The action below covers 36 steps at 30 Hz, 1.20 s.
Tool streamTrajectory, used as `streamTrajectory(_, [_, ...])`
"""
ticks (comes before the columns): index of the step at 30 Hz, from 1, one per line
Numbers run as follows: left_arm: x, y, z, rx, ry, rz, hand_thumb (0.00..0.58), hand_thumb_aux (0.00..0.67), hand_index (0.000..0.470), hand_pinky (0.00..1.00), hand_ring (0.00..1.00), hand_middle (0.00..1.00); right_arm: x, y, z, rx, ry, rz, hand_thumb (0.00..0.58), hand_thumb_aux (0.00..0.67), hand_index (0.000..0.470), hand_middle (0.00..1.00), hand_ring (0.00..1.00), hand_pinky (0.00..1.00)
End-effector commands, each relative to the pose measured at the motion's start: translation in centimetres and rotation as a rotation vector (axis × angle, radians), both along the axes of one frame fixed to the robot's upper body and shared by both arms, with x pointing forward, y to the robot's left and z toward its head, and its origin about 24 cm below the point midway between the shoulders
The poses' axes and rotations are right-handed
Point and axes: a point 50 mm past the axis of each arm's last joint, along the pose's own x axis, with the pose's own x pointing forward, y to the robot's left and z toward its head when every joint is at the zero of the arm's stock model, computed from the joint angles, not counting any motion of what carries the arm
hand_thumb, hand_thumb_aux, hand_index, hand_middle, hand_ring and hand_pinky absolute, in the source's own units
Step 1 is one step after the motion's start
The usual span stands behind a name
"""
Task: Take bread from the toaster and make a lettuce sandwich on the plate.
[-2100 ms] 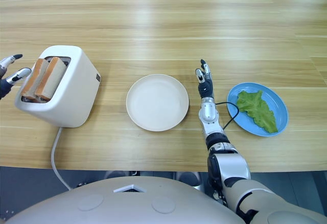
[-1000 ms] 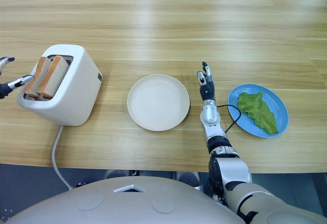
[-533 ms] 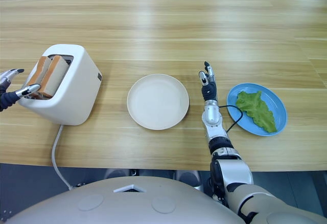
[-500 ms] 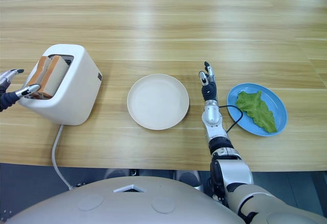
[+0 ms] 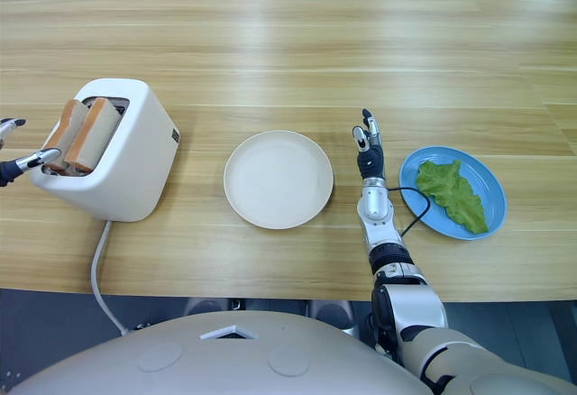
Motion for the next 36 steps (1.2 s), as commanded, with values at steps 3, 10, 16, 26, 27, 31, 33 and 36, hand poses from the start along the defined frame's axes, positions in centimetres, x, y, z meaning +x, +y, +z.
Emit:
streamTrajectory(3, [-0.1, 0.5, 0.2, 0.049, 0.019, 0.020, 0.000, 0.000, 0.000, 0.00, 0.00, 0.00, -0.3, -0.2, -0.4, 0.003, 0.023, -0.012, 0.000, 0.000, 0.000, 0.00, 0.00, 0.00])
streamTrajectory(10, [0.6, 0.3, -1.0, 0.059, 0.059, -0.007, 0.000, 0.000, 0.000, 0.00, 0.00, 0.00, -0.3, -0.2, -0.3, 0.005, 0.022, -0.013, 0.000, 0.000, 0.000, 0.00, 0.00, 0.00])
streamTrajectory(16, [2.4, -2.1, -1.2, 0.134, 0.081, -0.127, 0.000, 0.000, 0.000, 0.00, 0.00, 0.00, -0.3, -0.1, -0.4, 0.008, 0.023, -0.016, 0.000, 0.000, 0.000, 0.00, 0.00, 0.00])
streamTrajectory(26, [4.3, -3.9, 0.9, 0.367, 0.036, -0.211, 0.000, 0.000, 0.000, 0.00, 0.00, 0.00, -0.5, 0.0, -0.7, 0.021, 0.037, -0.020, 0.000, 0.000, 0.000, 0.00, 0.00, 0.00])
streamTrajectory(27, [4.4, -4.0, 1.0, 0.372, 0.030, -0.211, 0.000, 0.000, 0.000, 0.00, 0.00, 0.00, -0.5, 0.0, -0.7, 0.022, 0.038, -0.021, 0.000, 0.000, 0.000, 0.00, 0.00, 0.00])
streamTrajectory(31, [4.3, -3.7, 1.7, 0.386, 0.007, -0.199, 0.014, 0.008, 0.005, 0.00, 0.00, 0.00, -0.6, 0.0, -0.9, 0.025, 0.043, -0.024, 0.000, 0.000, 0.000, 0.00, 0.00, 0.00])
streamTrajectory(33, [4.3, -3.5, 2.0, 0.390, 0.005, -0.194, 0.458, 0.363, 0.249, 0.04, 0.04, 0.04, -0.7, 0.0, -1.0, 0.030, 0.045, -0.027, 0.000, 0.000, 0.000, 0.00, 0.00, 0.00])
streamTrajectory(36, [4.3, -3.4, 1.9, 0.391, 0.024, -0.193, 0.580, 0.670, 0.460, 0.69, 0.69, 0.69, -0.9, 0.0, -1.1, 0.034, 0.048, -0.032, 0.000, 0.000, 0.000, 0.00, 0.00, 0.00])
